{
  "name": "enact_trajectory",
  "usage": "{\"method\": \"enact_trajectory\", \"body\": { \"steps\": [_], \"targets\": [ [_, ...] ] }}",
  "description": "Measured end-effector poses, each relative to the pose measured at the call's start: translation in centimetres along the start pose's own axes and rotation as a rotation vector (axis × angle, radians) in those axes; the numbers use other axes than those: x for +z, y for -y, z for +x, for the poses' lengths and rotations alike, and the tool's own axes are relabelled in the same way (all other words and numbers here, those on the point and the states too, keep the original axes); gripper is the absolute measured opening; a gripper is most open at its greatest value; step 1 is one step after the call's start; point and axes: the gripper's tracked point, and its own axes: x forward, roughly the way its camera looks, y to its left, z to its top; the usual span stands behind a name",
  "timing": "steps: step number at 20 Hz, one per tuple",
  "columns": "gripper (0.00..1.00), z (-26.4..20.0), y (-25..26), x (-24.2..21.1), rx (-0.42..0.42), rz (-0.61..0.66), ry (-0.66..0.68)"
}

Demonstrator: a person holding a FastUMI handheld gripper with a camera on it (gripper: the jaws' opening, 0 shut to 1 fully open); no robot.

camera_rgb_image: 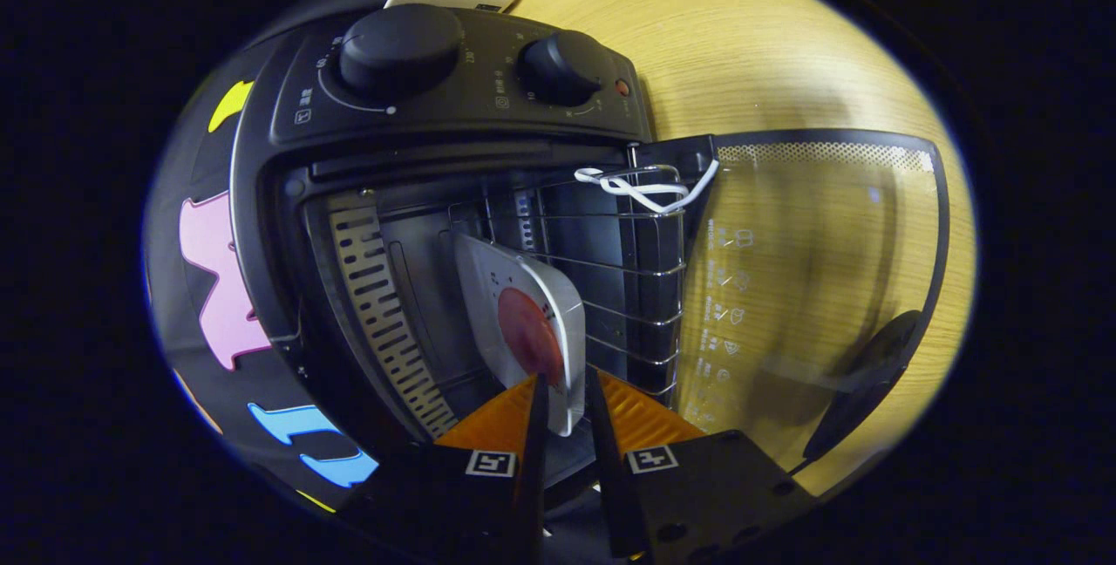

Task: Open the toaster oven, put the food inside, and close the toaster oven door.

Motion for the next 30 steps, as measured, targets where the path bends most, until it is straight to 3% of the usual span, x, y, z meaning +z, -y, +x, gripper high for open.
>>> {"method": "enact_trajectory", "body": {
  "steps": [5, 7, 10, 12, 13, 17, 22, 24, 30],
  "targets": [
    [0.32, -3.8, 1.9, -1.5, 0.010, -0.209, -0.072],
    [0.46, -6.2, 1.1, -1.3, 0.060, -0.304, -0.085],
    [0.48, -9.7, 0.3, -0.7, 0.102, -0.500, -0.134],
    [0.89, -12.2, 1.4, 0.5, 0.070, -0.711, -0.115],
    [0.96, -13.5, 1.8, 1.1, 0.057, -0.796, -0.107],
    [0.97, -16.3, 4.8, 1.3, 0.045, -1.048, -0.106],
    [0.98, -15.9, 11.6, 1.2, -0.114, -1.487, -0.084],
    [0.98, -14.7, 13.7, -0.2, -0.143, -1.539, -0.116],
    [0.98, -10.6, 17.1, -0.6, -0.274, -1.497, -0.092]
  ]
}}
